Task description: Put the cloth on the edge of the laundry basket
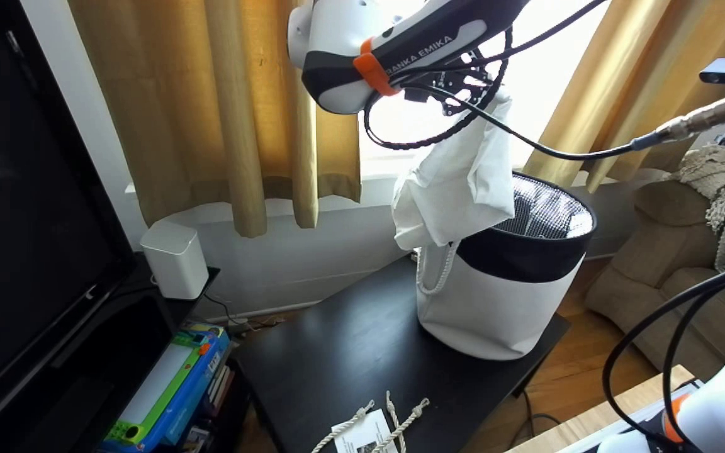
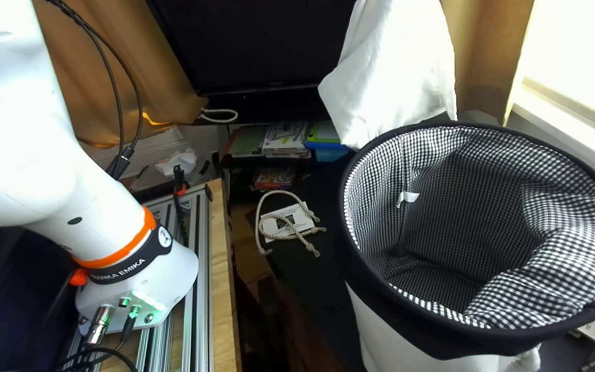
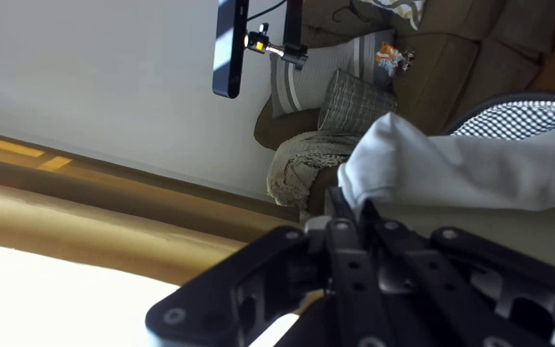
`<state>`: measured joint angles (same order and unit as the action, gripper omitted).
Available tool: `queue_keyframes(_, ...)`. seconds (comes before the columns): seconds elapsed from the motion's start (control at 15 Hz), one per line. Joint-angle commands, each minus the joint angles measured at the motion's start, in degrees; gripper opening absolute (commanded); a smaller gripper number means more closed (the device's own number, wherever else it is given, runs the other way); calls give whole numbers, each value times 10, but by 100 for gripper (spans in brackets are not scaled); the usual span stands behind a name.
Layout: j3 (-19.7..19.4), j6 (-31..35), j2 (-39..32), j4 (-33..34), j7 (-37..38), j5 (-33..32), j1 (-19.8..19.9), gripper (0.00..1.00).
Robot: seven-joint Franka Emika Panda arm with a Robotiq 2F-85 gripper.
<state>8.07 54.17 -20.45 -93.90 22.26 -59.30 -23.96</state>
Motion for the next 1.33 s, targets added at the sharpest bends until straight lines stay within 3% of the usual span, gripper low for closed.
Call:
queue_keyframes(0.0, 24, 66, 65, -99, -50, -46, 42, 1)
queue_keyframes(0.07, 24, 84, 69, -115, -50, -58, 50, 1)
queue_keyframes(0.13, 25, 42, 26, -46, -34, -36, 43, 5)
queue_keyframes(0.6, 30, 68, 45, -86, -37, -48, 55, 5)
queue_keyframes(0.67, 28, 84, 38, -86, -36, -44, 61, 1)
queue_keyframes(1.27, 15, 290, 29, -139, -39, 29, 131, 1)
